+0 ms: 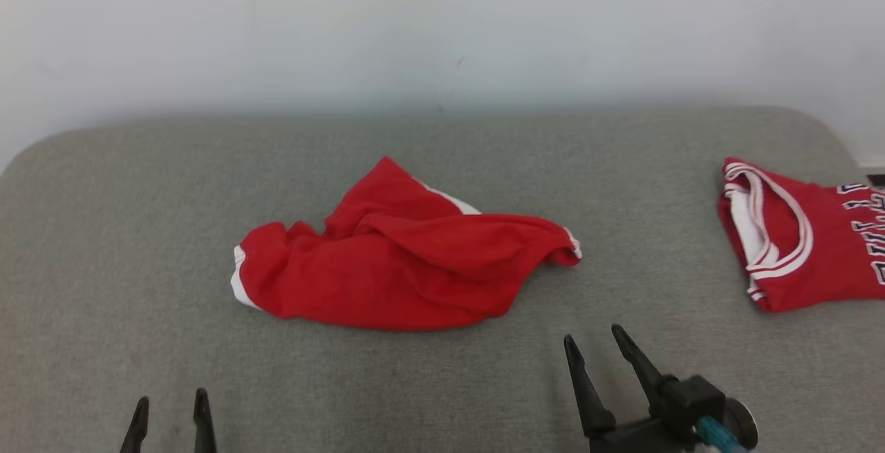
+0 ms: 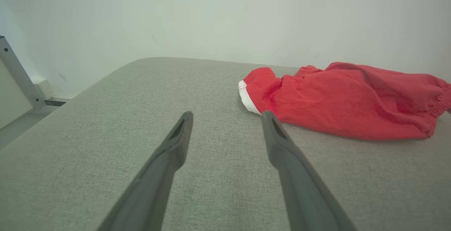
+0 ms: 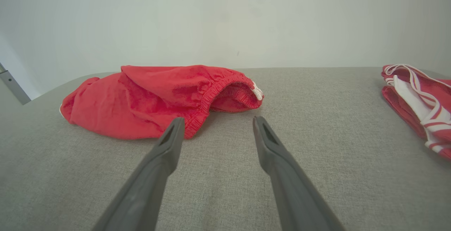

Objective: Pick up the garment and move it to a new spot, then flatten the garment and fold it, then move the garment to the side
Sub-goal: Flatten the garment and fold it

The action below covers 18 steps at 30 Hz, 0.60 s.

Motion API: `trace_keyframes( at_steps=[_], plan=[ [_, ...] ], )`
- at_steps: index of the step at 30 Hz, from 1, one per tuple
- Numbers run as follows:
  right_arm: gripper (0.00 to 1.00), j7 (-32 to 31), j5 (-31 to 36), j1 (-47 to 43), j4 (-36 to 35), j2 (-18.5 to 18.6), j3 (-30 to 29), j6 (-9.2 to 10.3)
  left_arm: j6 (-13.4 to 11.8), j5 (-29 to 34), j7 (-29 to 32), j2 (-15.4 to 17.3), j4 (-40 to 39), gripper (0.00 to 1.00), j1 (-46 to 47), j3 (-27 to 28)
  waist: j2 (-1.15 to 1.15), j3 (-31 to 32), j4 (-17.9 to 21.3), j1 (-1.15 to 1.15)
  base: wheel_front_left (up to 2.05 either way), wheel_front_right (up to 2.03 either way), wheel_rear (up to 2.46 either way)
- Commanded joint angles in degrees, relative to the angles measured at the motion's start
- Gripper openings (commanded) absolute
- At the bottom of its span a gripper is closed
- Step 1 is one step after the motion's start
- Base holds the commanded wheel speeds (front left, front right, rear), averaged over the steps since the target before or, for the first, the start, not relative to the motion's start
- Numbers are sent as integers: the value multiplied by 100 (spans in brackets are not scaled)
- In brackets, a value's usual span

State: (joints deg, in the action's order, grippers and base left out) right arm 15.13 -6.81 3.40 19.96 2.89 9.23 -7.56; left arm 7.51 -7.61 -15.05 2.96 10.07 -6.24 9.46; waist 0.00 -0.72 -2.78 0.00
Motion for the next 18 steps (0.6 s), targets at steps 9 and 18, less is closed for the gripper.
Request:
trace_keyframes(
  at_steps=[9,18],
  plan=[
    [100,-3,283,1035,801,2,-44,16,-8,-208,-16,-7,111,100,477,-378,0,-920,-970,0,0,0,0],
    [100,-2,140,1480,1576,1,-189,16,-9,-257,-16,-8,90,100,686,-502,0,-1166,-1267,0,0,0,0]
  ],
)
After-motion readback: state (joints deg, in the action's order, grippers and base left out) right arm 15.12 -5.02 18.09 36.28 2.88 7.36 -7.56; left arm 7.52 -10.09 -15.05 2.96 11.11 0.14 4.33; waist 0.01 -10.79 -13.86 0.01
